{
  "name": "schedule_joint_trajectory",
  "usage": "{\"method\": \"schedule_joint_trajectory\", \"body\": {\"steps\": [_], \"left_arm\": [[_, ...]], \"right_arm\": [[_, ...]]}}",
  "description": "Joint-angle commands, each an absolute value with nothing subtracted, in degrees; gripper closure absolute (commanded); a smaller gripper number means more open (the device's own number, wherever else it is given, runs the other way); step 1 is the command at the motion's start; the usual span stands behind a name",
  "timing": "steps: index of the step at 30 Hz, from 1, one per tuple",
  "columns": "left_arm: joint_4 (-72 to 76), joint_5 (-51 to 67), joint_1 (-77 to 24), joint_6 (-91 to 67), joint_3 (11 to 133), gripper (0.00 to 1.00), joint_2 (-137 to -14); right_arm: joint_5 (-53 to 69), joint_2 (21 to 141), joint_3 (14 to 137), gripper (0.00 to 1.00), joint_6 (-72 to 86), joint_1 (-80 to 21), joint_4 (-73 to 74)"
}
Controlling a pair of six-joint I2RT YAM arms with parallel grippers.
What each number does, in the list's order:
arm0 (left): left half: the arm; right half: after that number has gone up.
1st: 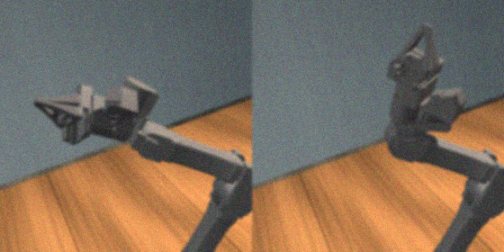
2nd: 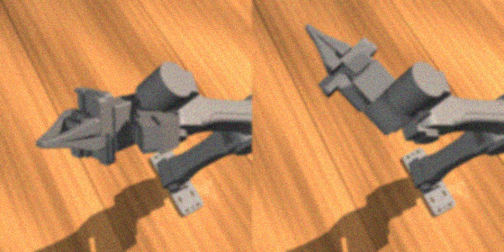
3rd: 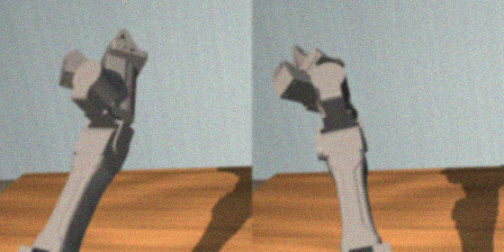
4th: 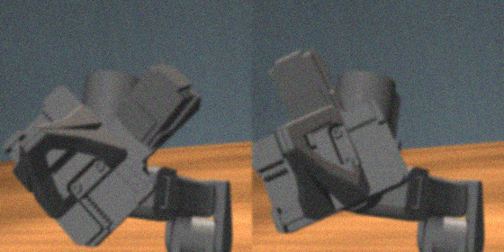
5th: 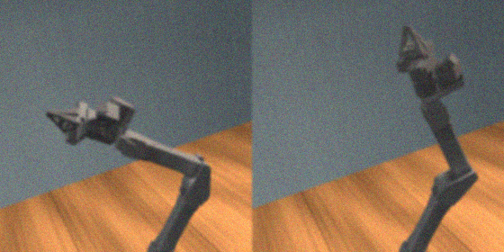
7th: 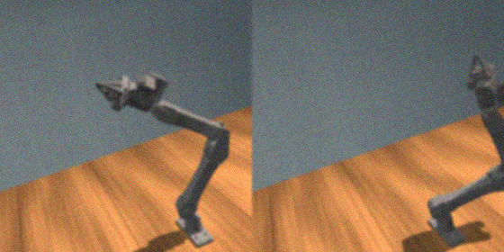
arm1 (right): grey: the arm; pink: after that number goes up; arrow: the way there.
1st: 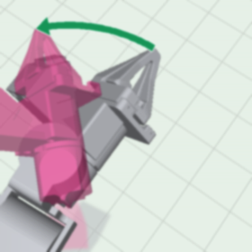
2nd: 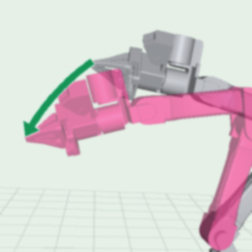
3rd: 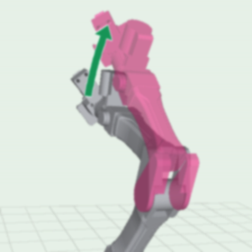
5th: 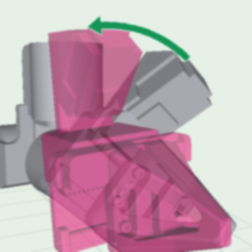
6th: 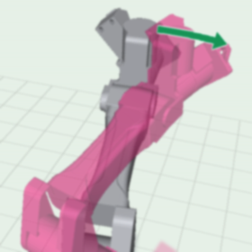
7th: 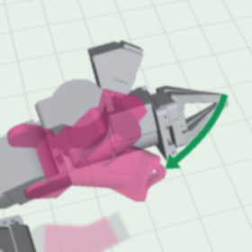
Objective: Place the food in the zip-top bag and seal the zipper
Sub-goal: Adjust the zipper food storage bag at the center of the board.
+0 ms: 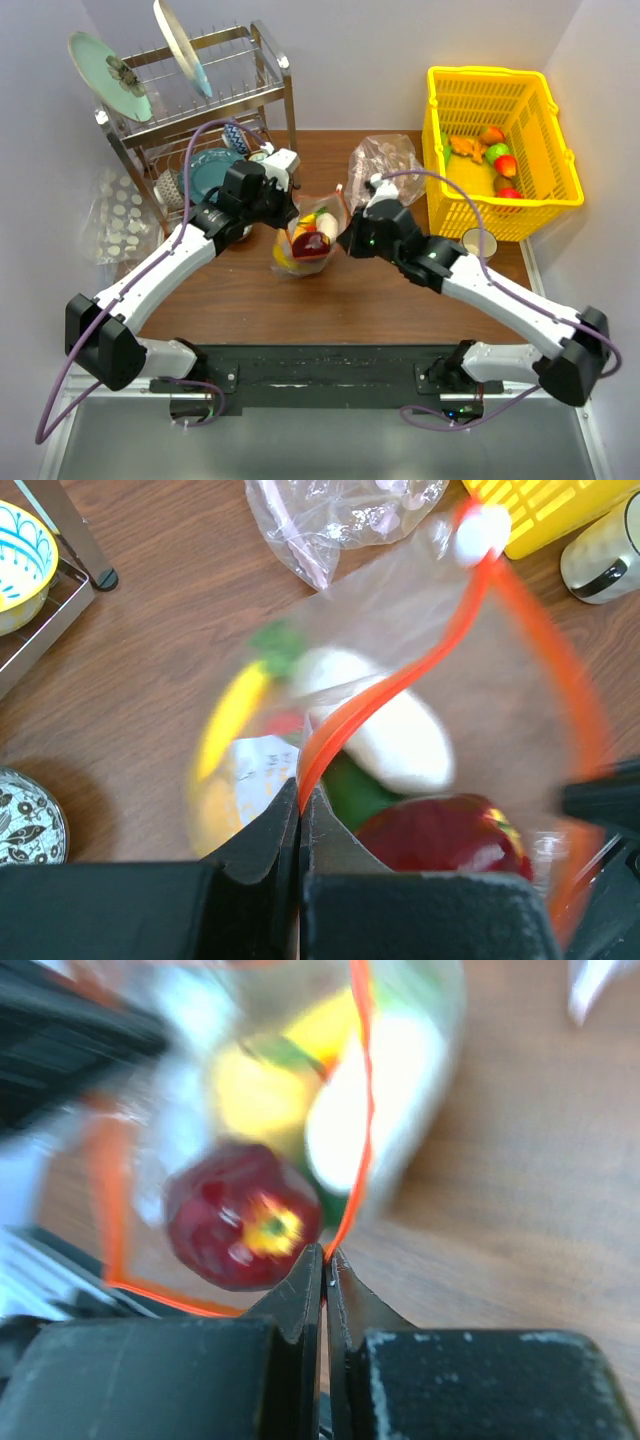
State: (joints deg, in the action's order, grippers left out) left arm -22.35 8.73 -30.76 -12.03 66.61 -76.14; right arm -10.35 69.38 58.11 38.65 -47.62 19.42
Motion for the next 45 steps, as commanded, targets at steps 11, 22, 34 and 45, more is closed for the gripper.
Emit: {"method": "schedule_joint_trajectory", "body": {"steps": [11, 22, 34, 45], "left_arm": [[-30.15, 8.43, -30.76, -13.18, 76.47, 1.0, -74.97], [-26.98, 6.86, -30.76, -12.31, 70.75, 1.0, -74.97], [-22.77, 5.28, -30.67, -11.34, 66.54, 1.0, -74.18], [-19.95, 4.31, -30.5, -12.3, 63.37, 1.0, -71.19]], "right_arm": [[-18.55, 67.15, 61.18, 1.0, 36.65, -47.64, 27.69], [-14.16, 66.79, 61.43, 1.0, 36.12, -47.64, 25.14], [-17.48, 68.73, 69.16, 0.54, 30.69, -47.37, 31.71], [-18.89, 65.13, 80.15, 0.57, 25.14, -27.97, 40.43]]}}
